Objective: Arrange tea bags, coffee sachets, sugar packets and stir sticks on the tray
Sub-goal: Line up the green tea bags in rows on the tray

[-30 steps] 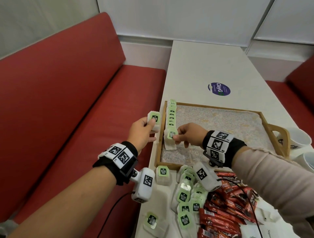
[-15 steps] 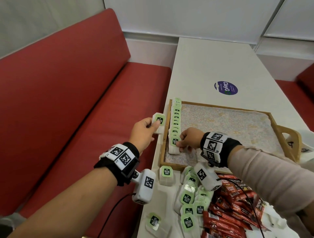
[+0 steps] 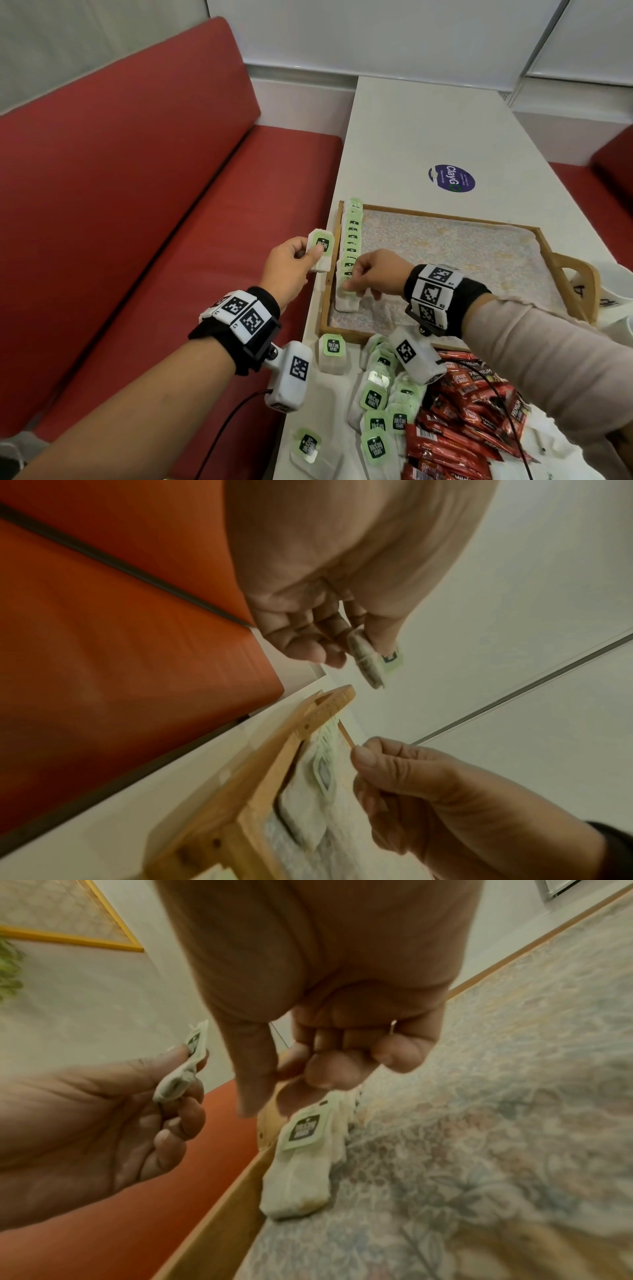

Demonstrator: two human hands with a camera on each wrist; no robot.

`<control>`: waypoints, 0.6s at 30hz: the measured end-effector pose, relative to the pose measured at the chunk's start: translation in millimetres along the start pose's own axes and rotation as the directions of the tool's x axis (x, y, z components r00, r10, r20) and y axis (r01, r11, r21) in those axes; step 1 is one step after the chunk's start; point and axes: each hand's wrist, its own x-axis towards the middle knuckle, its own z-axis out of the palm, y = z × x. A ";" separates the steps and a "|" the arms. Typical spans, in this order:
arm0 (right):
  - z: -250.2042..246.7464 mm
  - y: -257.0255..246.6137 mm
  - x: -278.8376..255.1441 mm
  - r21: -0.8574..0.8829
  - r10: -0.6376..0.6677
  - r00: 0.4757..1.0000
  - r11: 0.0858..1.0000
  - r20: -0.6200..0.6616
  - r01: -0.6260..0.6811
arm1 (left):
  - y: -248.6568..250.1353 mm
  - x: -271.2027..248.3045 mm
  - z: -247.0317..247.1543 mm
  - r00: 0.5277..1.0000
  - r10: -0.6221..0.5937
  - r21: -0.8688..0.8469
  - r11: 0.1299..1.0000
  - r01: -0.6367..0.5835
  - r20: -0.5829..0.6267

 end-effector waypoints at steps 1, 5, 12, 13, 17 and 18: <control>0.8 0.0 -0.8 0.006 -0.010 0.999 1.000 0.041 0.010 | 0.4 -0.5 0.5 1.000 0.003 0.001 1.000 -0.003 0.005; 6.9 1.9 -2.0 -0.065 0.014 0.993 0.998 0.118 -0.006 | -0.6 -2.4 1.8 1.000 0.016 0.003 1.000 -0.016 0.019; -1.1 -1.7 -10.9 0.044 -0.077 0.997 0.996 0.021 0.076 | -5.9 -3.6 4.4 0.999 0.028 -0.008 1.000 -0.027 0.033; -2.4 -2.1 -12.6 0.082 -0.096 0.995 0.992 -0.006 0.096 | -7.3 -4.7 6.0 0.999 0.024 0.005 1.000 -0.025 0.037; -5.8 -0.7 -16.4 0.139 -0.103 0.991 0.984 -0.081 0.114 | -16.5 -7.5 11.7 0.996 -0.013 0.110 0.994 0.003 0.084; -6.0 0.4 -17.1 0.120 -0.088 0.993 0.988 -0.074 0.097 | -17.7 -8.7 12.2 0.995 -0.023 0.151 0.988 0.007 0.098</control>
